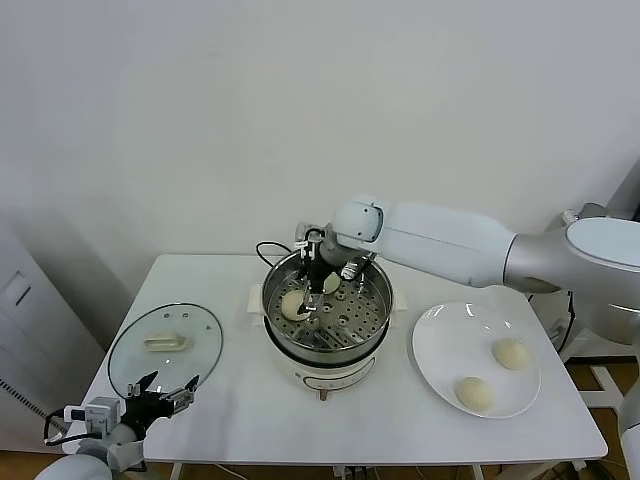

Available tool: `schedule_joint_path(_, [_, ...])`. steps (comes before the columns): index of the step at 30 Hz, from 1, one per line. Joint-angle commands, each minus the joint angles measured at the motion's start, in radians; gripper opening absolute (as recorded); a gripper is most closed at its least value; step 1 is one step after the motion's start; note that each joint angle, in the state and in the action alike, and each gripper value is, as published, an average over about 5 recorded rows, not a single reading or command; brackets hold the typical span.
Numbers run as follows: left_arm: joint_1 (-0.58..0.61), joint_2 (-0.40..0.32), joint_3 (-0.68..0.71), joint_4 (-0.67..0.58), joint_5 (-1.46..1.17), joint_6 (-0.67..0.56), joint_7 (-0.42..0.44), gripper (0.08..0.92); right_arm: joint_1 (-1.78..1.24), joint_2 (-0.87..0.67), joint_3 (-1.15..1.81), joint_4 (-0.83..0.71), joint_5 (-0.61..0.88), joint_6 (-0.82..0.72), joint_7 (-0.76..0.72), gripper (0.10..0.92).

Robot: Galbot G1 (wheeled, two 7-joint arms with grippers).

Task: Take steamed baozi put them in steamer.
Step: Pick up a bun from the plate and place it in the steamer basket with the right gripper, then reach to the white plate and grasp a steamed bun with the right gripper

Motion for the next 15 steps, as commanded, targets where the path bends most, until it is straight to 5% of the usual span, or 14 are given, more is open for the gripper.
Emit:
schedule_joint_path(1, [0.002,0.003,-0.002,-0.004,-0.002,0.001,0.000,0.823,0.137,-0.149,-0.010,0.041,-0.060,0.061,-0.153,0.822])
schedule_joint_path(15, [0.010,0.010,-0.013,-0.013,-0.010,0.000,0.000,0.823,0.306,-0.579,-0.190,0.176,-0.215,0.323,-0.438,0.823])
